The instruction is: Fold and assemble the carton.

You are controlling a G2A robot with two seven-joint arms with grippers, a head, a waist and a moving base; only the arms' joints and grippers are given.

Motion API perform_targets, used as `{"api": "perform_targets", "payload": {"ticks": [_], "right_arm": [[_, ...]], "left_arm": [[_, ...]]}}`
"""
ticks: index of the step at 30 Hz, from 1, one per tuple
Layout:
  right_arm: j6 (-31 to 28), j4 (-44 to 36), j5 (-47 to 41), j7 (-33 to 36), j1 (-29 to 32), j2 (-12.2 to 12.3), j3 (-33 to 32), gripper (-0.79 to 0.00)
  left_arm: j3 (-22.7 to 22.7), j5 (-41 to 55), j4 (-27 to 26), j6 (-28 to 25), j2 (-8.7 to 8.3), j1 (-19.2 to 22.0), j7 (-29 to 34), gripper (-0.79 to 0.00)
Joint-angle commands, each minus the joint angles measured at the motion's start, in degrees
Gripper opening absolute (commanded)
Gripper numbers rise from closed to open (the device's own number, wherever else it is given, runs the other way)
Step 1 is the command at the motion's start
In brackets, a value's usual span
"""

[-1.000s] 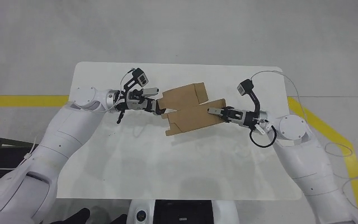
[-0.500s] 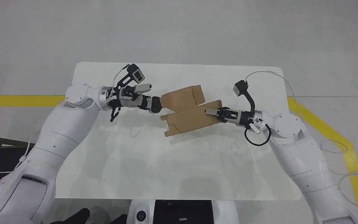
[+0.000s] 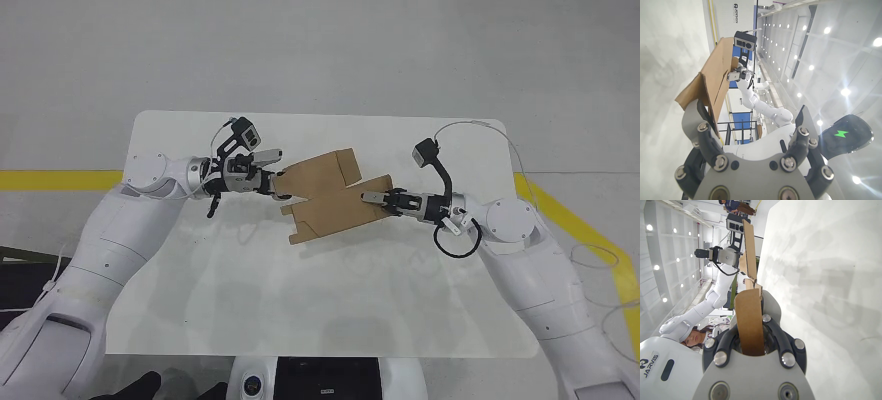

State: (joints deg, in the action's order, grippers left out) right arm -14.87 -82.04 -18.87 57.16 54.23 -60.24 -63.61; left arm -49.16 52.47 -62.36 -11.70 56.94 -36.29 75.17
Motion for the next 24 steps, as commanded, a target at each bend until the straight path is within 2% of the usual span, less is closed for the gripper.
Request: {"api": "perform_targets", "payload": {"ticks": [1,2,7,12,15,18,22,24], "right_arm": [[0.0,-0.1,0.0,0.0,0.0,0.0,0.0,-0.785],[0.0,-0.3,0.1,0.1,0.0,0.0,0.0,-0.785],[0.0,-0.5,0.3,0.2,0.0,-0.1,-0.1,-0.785],[0.1,-0.6,0.5,0.3,0.0,-0.1,-0.1,-0.785],[0.3,-0.6,0.7,0.3,0.0,-0.1,-0.2,-0.785],[0.5,-0.7,0.9,0.3,0.0,-0.1,-0.2,-0.785],[0.7,-0.7,1.3,0.4,0.0,-0.1,-0.4,-0.785],[0.8,-0.8,1.4,0.3,0.0,-0.1,-0.4,-0.785]], "left_arm": [[-0.1,-0.2,0.3,0.0,0.18,0.0,0.0,-0.323],[-0.1,-0.4,0.5,0.0,0.3,-0.1,-0.1,-0.394],[0.0,-1.8,1.4,0.1,0.79,0.0,0.3,-0.416],[-0.1,-3.6,2.2,-0.4,1.2,0.1,0.5,-0.554],[0.0,-5.6,3.0,-0.8,1.41,0.3,0.4,-0.545],[0.1,-7.4,3.8,-1.4,1.65,0.5,0.0,-0.496],[0.0,-9.0,4.7,-1.8,1.91,0.8,-0.3,-0.545],[0.0,-10.5,5.0,-2.2,2.01,0.9,-0.6,-0.539]]}}
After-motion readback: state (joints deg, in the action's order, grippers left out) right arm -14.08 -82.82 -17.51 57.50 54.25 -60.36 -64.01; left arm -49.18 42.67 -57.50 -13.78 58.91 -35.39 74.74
